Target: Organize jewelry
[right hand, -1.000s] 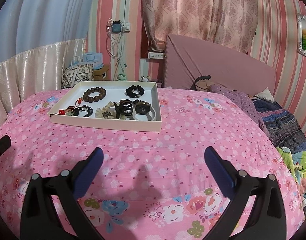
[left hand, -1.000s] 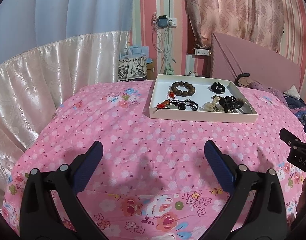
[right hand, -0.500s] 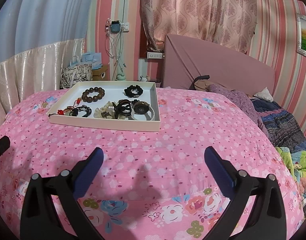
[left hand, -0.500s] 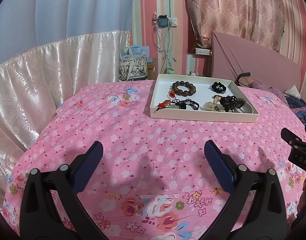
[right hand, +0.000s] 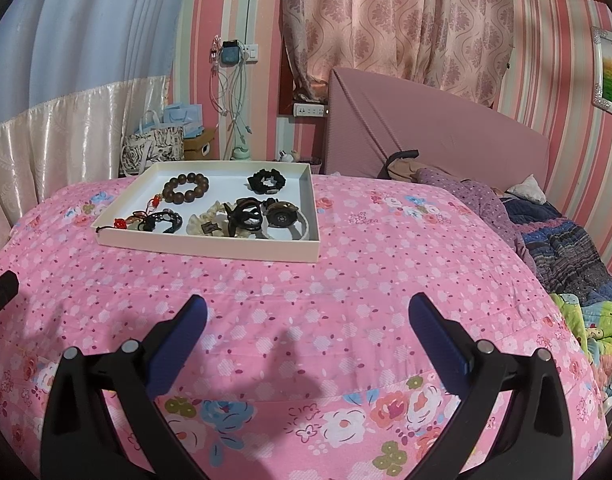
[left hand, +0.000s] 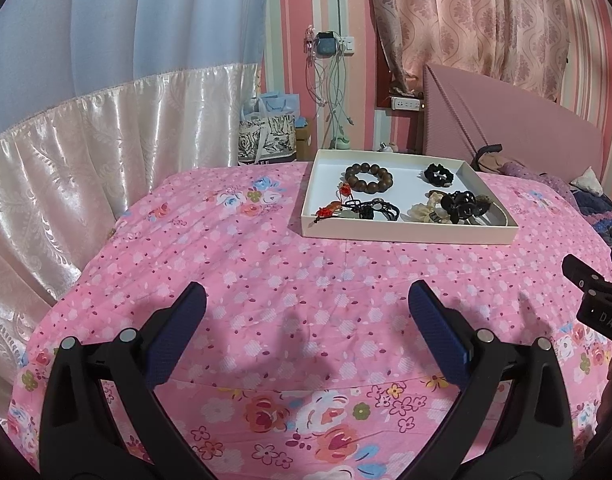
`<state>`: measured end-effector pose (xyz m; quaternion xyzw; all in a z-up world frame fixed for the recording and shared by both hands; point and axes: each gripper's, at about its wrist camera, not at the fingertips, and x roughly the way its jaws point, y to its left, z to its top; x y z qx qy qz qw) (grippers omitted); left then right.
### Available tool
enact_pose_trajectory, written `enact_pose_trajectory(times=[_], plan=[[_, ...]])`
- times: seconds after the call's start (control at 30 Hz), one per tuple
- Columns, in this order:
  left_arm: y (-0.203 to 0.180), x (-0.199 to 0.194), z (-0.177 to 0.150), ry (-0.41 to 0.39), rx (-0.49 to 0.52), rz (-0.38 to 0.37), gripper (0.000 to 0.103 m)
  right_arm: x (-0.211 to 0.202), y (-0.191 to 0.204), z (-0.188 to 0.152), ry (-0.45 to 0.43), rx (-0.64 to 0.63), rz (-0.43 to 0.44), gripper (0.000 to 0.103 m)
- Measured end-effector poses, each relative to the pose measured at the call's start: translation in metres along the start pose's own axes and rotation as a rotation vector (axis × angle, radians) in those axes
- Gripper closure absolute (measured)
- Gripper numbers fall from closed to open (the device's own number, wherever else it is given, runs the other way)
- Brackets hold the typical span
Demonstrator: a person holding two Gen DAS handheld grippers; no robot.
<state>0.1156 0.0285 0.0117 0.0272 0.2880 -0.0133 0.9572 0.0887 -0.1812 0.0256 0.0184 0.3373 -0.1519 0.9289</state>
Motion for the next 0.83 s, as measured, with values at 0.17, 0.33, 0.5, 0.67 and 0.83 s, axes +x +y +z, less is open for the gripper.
enact_pose_trajectory(times=[0.17,0.33,0.5,0.67,0.83], plan=[[0.0001,-0.0004,-0.0003,-0.002,-0.001,0.001,0.003,0.0001,-0.0003,-0.0003,-0.001,0.002,-0.001,0.002],[0.0009,0.0007,-0.0002,-0.001,0.0,0.002,0.003,-0.0002,-0.0022,-0.0012,0.0,0.001,-0.002,0.002],[0.0005,0.0007,0.0001,-0.001,0.001,0.001,0.003,-0.0003,-0.0029,-0.0019,0.002,0.003,-0.002,0.002],[0.0,0.0038,-0.0001,0.013,0.011,0.0,0.003,-0.0003,-0.0018,-0.0014,0.0,0.0,-0.003,0.002],[0.001,0.0045,-0.0004,0.014,0.009,0.001,0.003,-0.0004,-0.002,-0.0015,0.001,0.001,-0.003,0.002]])
